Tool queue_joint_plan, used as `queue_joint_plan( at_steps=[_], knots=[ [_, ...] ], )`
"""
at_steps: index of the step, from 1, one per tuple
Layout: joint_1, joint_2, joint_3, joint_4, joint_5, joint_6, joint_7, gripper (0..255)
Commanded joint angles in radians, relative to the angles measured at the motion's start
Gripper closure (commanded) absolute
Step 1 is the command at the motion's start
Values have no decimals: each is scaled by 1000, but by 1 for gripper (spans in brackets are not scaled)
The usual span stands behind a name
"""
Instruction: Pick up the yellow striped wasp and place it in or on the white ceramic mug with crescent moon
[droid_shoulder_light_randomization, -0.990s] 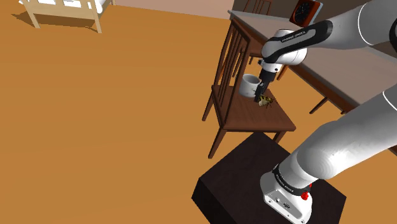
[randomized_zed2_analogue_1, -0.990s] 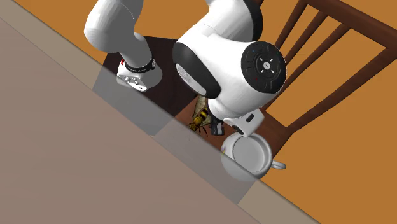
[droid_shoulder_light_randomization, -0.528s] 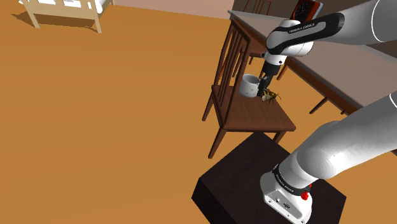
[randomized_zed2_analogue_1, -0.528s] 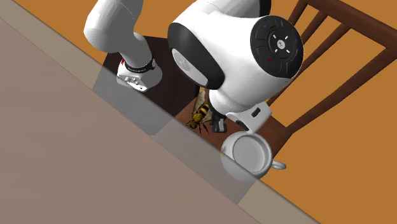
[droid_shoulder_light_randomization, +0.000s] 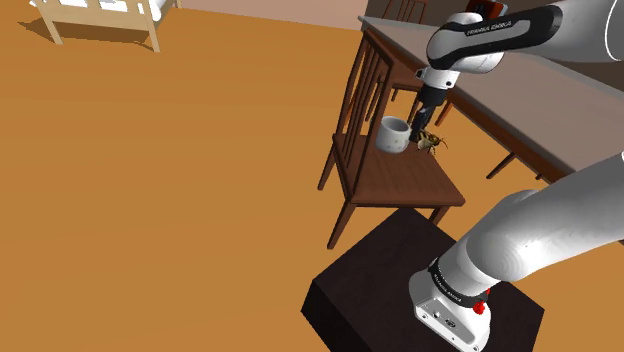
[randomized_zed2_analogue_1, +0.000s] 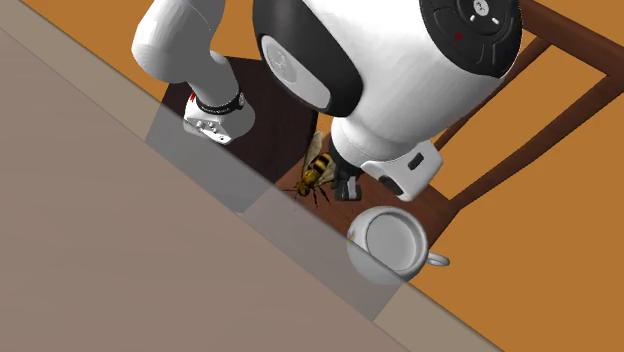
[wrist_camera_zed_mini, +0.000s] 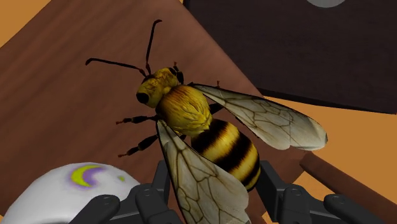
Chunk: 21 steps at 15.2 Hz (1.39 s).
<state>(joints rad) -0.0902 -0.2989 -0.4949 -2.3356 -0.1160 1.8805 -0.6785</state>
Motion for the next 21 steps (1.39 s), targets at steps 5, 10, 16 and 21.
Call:
queue_joint_plan(
  at_steps=[5, 10, 16, 21],
  knots=[
    [0, -27, 12, 60, -4, -85, 7, 255],
    [26, 150, -20, 227, 69, -90, -45, 255],
    [16, 426, -44, 513, 200, -138, -131, 255],
    [-47, 664, -33, 809, 309, -229, -180, 255]
  ],
)
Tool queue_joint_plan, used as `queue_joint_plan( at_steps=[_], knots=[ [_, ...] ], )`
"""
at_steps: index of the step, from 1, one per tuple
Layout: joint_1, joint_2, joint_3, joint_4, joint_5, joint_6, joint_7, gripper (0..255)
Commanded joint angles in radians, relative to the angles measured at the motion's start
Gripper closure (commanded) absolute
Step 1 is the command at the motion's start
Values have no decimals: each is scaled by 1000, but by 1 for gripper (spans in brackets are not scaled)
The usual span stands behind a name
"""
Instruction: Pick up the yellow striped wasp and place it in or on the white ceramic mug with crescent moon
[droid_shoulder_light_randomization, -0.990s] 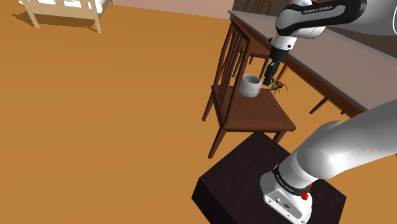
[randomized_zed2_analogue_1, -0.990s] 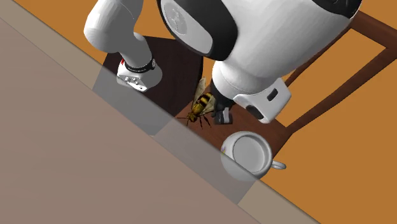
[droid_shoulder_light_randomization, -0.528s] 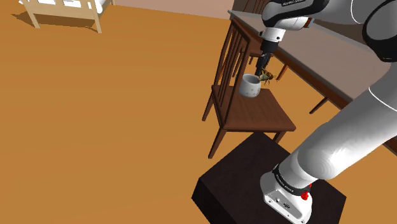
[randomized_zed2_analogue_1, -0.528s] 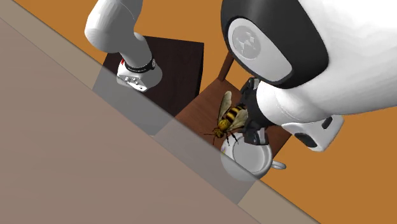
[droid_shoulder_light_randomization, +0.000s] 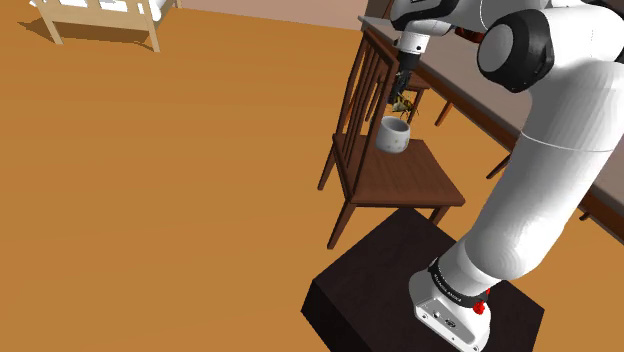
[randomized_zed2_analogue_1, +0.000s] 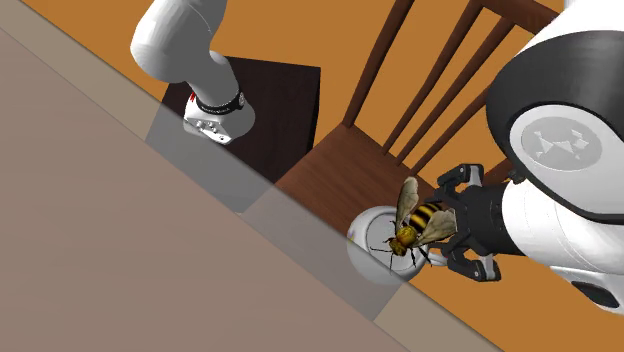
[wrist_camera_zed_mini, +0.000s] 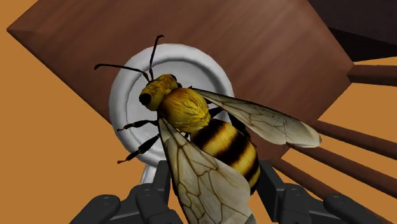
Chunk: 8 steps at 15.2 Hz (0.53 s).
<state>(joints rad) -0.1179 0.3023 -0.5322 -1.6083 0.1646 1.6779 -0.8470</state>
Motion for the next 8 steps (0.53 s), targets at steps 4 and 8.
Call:
queue_joint_plan(
  at_steps=[4, 8],
  knots=[
    [-29, 96, 11, 87, 42, -2, -18, 255],
    [-27, 106, 14, 46, 48, 47, -23, 255]
  ],
)
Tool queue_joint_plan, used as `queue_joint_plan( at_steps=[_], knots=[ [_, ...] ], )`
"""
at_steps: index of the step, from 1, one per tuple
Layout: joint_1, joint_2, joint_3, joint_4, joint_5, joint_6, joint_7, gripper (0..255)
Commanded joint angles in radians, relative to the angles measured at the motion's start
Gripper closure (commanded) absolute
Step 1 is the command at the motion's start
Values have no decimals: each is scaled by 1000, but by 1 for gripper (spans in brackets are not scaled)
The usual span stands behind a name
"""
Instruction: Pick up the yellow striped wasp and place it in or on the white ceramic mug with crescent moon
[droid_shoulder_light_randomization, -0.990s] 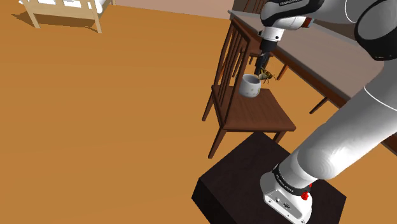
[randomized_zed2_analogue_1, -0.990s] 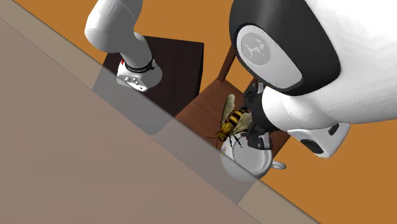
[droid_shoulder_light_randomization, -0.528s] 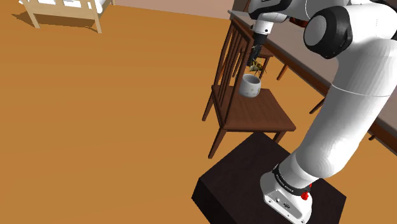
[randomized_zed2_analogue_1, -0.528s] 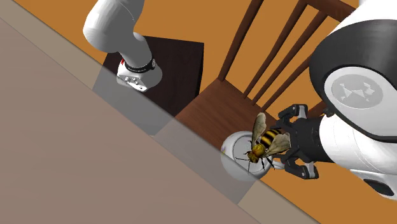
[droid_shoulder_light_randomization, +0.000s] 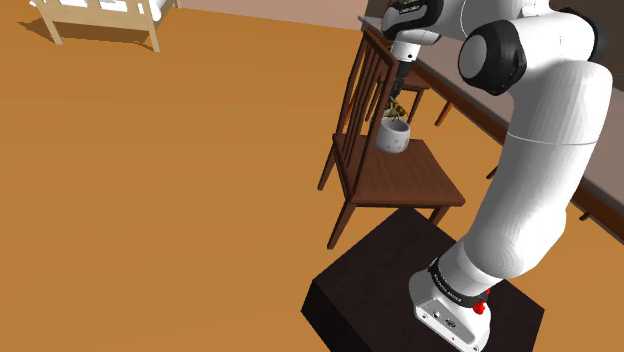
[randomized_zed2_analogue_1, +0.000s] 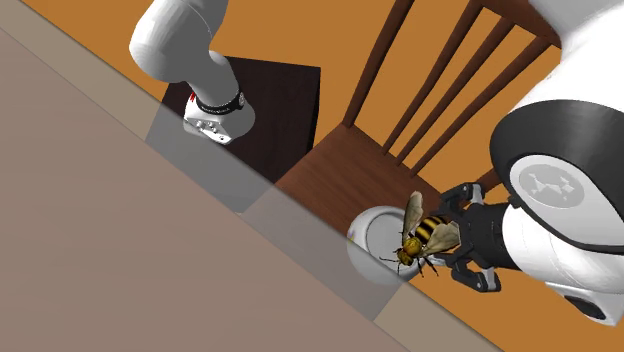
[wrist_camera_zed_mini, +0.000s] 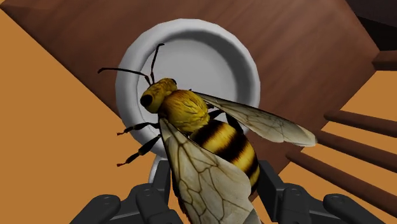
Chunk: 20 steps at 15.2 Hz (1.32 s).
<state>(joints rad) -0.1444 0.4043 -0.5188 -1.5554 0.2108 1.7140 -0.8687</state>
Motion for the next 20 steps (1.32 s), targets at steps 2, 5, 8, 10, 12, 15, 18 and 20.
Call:
queue_joint_plan(
  at_steps=[2, 5, 8, 10, 12, 15, 18, 20],
  knots=[
    [0, 10, 3, -25, 6, 35, -4, 255],
    [0, 24, 7, -58, 14, 79, -11, 255],
    [0, 24, 6, -58, 14, 79, -11, 255],
    [0, 24, 6, -58, 14, 79, -11, 255],
    [0, 24, 6, -58, 14, 79, -11, 255],
    [2, 22, 6, -60, 13, 80, -10, 0],
    [1, 22, 6, -61, 13, 80, -11, 0],
    [-3, 23, 5, -25, 12, 46, -8, 0]
  ],
)
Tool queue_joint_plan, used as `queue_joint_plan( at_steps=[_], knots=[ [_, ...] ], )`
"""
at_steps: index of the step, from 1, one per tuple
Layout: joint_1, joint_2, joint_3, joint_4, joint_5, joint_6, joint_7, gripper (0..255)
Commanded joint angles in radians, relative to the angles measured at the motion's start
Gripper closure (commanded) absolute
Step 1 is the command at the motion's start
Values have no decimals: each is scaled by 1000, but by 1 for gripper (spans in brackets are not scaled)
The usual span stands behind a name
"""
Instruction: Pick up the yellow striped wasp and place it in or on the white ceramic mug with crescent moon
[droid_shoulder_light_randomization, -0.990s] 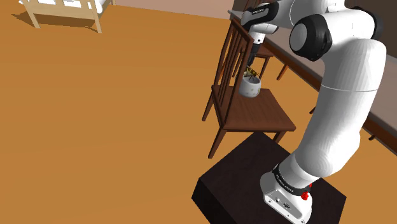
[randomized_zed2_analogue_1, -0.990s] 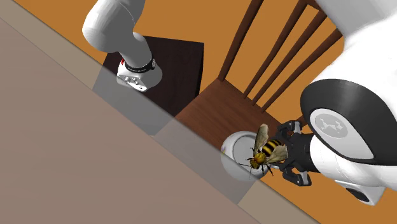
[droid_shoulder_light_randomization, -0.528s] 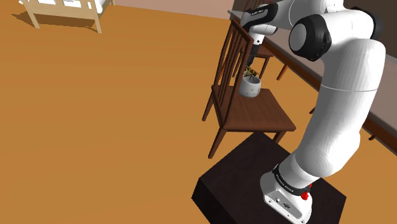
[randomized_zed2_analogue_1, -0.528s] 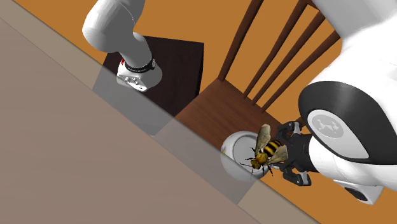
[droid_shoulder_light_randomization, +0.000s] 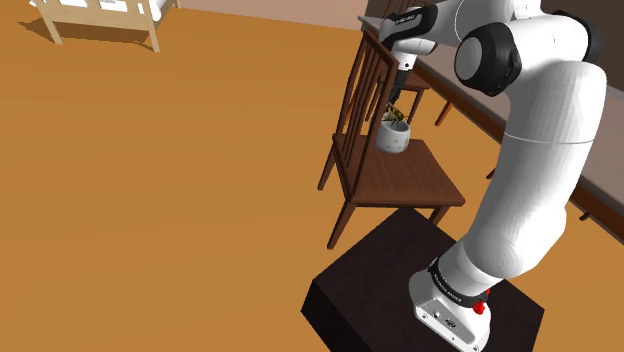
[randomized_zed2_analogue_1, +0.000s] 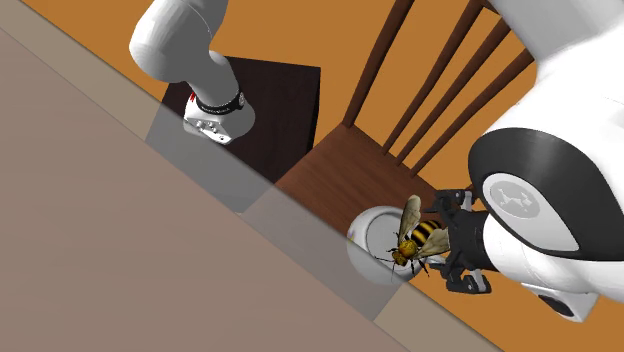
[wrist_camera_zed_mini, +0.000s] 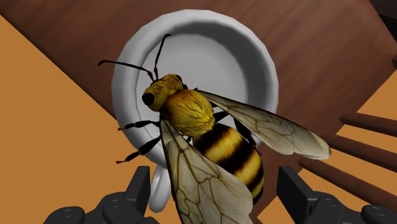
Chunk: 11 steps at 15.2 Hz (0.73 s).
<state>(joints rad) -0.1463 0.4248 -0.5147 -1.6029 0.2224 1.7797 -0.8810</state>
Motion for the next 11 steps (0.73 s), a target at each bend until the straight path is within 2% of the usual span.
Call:
queue_joint_plan(
  at_steps=[1, 3, 11],
  knots=[
    [-6, 4, -1, 57, -1, -53, 6, 0],
    [-16, 9, -3, 125, -2, -115, 9, 0],
    [-16, 9, -3, 125, -2, -115, 9, 0]
  ],
)
